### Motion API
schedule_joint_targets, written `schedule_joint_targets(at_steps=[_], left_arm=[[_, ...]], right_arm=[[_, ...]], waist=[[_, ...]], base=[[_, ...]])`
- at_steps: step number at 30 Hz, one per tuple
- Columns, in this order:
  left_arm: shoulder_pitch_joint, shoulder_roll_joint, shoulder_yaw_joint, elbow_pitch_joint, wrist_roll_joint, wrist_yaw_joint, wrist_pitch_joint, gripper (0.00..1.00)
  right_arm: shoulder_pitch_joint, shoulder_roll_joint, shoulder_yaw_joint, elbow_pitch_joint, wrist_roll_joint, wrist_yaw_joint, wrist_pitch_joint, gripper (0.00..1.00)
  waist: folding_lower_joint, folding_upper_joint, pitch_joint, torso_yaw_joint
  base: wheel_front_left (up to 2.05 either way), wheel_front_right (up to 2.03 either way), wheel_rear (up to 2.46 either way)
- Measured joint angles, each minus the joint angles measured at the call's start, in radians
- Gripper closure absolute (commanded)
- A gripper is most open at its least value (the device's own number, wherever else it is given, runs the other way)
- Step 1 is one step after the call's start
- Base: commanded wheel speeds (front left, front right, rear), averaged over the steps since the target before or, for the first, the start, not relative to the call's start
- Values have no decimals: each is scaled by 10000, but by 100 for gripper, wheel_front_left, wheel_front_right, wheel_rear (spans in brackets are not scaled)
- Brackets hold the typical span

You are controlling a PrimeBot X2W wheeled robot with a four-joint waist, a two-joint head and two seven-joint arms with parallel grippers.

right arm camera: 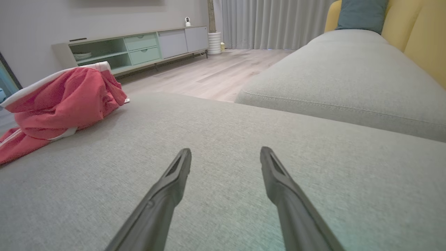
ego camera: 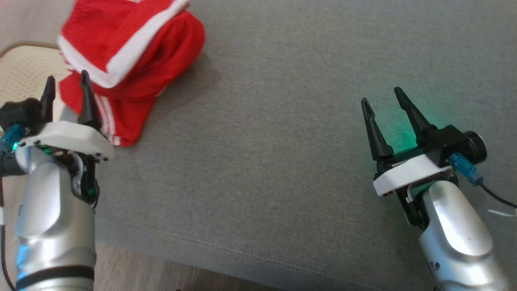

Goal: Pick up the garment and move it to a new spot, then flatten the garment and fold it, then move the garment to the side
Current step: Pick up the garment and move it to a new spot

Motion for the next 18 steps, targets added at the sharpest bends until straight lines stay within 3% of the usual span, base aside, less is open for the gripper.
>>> schedule_joint_targets(at_steps=[7, 15, 16, 17, 18], left_arm=[[-1220, 387, 326, 2113, -182, 21, 0, 0], [-2160, 593, 506, 3407, -245, 642, 0, 0], [-2218, 619, 504, 3402, -238, 642, 0, 5], [-2257, 650, 500, 3402, -238, 639, 0, 64], [-2269, 673, 493, 3377, -236, 639, 0, 100]], right_arm=[[-261, -109, 82, -182, -2, 0, -2, 0], [-414, -119, 29, -282, -96, 0, -2, 0], [-414, -117, 17, -291, -96, 0, -2, 0], [-414, -117, 10, -316, -96, 0, -2, 0], [-416, -117, -4, -336, -96, 0, -2, 0]], waist=[[0, 0, 623, -573], [1, 0, 1098, -871], [0, 0, 1127, -886], [0, 0, 1159, -899], [0, 0, 1186, -910]], base=[[0, 0, 0], [0, 0, 0], [0, 0, 0], [0, 0, 0], [0, 0, 0]])
